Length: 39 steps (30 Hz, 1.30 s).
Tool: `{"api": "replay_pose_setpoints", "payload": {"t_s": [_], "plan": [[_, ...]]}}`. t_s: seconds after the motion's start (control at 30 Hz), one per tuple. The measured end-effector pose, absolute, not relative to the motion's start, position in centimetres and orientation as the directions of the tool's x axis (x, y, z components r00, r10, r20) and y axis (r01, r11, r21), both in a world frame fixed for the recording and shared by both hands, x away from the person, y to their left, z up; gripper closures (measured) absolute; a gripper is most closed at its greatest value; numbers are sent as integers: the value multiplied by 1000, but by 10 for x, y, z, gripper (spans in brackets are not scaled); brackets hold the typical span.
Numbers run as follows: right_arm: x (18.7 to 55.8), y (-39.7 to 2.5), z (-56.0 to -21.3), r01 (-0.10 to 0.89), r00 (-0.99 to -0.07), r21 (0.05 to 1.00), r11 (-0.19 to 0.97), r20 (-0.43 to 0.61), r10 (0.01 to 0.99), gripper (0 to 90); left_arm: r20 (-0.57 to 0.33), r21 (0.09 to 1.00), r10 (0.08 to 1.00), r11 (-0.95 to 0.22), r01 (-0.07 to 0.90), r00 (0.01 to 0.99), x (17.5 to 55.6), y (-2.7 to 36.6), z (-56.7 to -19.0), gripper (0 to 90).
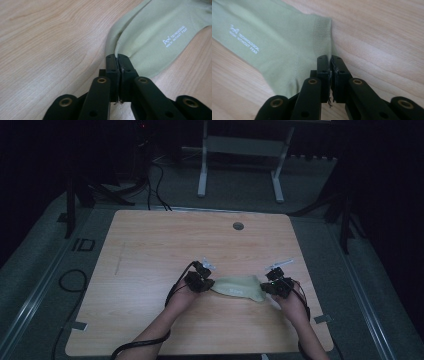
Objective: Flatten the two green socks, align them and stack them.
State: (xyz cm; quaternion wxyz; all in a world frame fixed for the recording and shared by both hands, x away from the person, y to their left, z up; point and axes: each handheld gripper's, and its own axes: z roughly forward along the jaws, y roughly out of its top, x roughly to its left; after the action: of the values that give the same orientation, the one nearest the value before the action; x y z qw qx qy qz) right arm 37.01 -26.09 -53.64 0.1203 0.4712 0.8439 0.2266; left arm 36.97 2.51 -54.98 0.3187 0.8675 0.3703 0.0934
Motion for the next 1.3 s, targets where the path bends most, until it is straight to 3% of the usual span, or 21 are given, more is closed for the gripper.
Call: {"api": "replay_pose_setpoints", "payload": {"t_s": [0.1,0.3,0.67,0.73,0.77,0.83,0.87,1.0,1.07,1.23,1.27,1.3], "plan": [[372,-260,-539,736,-524,504,452,1,852,833,-65,627,704,-522,578,707,371,25,-553,770],[375,-257,-539,726,-532,502,469,-23,847,829,-59,627,711,-520,580,701,369,25,-554,811],[384,-245,-538,722,-548,493,485,-21,836,762,-65,640,724,-498,585,687,361,35,-555,785],[384,-241,-533,709,-562,502,496,-23,827,678,-79,651,722,-485,584,687,361,36,-551,664],[384,-241,-533,709,-562,502,496,-23,827,678,-79,651,722,-485,584,687,361,36,-551,618],[383,-241,-530,706,-561,510,492,-22,828,643,-80,665,721,-475,576,688,359,36,-547,618],[381,-241,-521,684,-575,544,485,-8,818,545,-84,668,717,-475,573,692,358,36,-545,459],[375,-241,-510,637,-603,596,490,-12,798,496,-90,696,707,-459,552,701,353,35,-538,286],[372,-241,-509,646,-594,594,479,-2,804,430,-107,690,686,-470,551,719,351,34,-537,177],[366,-239,-510,641,-592,615,459,15,806,300,-99,714,685,-457,531,722,344,33,-535,152],[364,-239,-512,648,-605,614,450,57,794,198,-101,717,681,-455,528,725,342,33,-534,139],[363,-239,-513,648,-612,613,453,64,788,166,-95,720,682,-456,523,725,341,33,-534,139]]}}
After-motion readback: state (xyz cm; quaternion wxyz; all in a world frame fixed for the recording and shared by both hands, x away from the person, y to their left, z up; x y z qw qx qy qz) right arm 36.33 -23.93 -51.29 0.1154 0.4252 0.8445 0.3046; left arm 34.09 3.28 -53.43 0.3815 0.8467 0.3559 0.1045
